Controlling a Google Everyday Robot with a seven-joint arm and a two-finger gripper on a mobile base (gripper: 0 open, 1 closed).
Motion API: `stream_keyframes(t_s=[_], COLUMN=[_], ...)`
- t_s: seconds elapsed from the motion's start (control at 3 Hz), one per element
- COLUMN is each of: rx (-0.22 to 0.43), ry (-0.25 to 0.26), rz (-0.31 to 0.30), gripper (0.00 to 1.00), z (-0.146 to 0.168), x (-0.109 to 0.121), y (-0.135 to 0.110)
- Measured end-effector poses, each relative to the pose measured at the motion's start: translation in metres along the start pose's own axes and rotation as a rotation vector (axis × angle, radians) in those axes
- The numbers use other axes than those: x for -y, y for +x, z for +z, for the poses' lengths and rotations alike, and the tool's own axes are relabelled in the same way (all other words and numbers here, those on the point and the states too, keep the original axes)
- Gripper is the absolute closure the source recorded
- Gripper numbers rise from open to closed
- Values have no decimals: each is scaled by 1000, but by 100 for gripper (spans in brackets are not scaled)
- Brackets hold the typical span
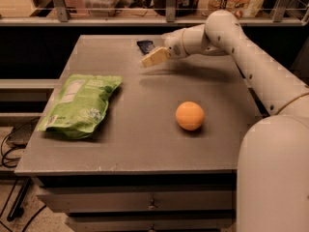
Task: Pick rxbar blueberry
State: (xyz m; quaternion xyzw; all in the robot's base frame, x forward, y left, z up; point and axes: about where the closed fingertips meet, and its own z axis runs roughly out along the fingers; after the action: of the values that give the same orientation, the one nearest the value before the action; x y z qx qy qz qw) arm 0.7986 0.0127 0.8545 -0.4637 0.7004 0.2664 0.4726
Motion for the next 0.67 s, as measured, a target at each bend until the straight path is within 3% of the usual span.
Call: stream_keyframes(t_s=[0.67], rx=[-17], ry=[-5], rz=[33], gripper=[41], z=[8], x=[-3], y=[8])
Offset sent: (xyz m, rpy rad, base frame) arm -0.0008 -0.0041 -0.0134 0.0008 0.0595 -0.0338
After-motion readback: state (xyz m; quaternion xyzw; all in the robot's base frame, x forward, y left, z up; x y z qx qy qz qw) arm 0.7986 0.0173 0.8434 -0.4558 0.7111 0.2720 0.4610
